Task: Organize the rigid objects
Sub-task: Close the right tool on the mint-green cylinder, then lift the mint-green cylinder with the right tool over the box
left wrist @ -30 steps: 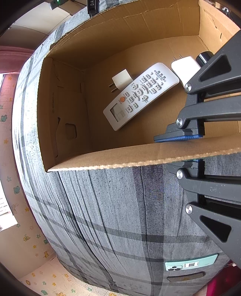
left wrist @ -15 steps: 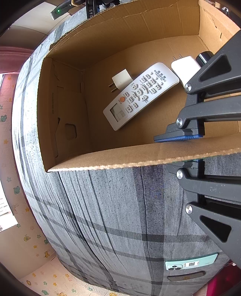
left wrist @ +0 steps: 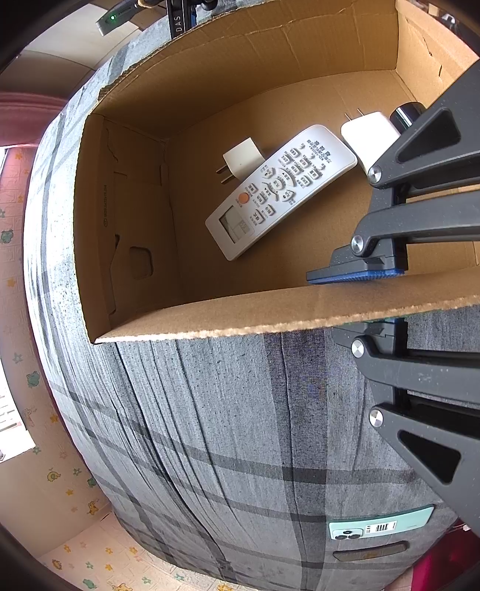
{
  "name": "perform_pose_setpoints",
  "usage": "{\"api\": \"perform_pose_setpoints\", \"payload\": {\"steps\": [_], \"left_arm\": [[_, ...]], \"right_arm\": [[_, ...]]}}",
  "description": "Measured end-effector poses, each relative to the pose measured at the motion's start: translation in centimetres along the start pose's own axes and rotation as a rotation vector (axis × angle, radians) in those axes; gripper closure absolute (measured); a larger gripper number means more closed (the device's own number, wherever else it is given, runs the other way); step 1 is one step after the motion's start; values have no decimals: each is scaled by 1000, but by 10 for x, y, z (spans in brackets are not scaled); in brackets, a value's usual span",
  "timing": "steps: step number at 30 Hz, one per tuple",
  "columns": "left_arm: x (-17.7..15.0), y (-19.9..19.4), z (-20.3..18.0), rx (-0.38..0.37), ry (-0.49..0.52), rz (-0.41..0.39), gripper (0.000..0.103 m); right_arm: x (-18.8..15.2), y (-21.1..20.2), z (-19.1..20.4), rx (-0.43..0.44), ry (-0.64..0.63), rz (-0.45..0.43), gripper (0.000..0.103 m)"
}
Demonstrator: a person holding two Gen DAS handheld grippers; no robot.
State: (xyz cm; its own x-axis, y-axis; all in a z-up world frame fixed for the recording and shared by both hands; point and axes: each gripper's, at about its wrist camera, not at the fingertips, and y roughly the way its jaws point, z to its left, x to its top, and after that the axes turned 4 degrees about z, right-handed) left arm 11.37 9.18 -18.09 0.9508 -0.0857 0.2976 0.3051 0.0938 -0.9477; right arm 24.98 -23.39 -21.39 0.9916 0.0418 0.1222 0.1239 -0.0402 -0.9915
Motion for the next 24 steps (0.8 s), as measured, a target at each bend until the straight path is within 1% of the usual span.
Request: {"api": "perform_pose_setpoints", "payload": {"steps": [11,17,24], "left_arm": [[-1,-2,-1,-1,-4,-5,88],[0,-2,0,-3,-6,-5,88],[0,-3,1,-7,-11,-8,88]], "right_arm": [[-12,-52,17,-2,-55,-54,13],[-22,-83,34,-4,-98,-88,13],[-28,-115,63,-1,-162,-130,13]]}}
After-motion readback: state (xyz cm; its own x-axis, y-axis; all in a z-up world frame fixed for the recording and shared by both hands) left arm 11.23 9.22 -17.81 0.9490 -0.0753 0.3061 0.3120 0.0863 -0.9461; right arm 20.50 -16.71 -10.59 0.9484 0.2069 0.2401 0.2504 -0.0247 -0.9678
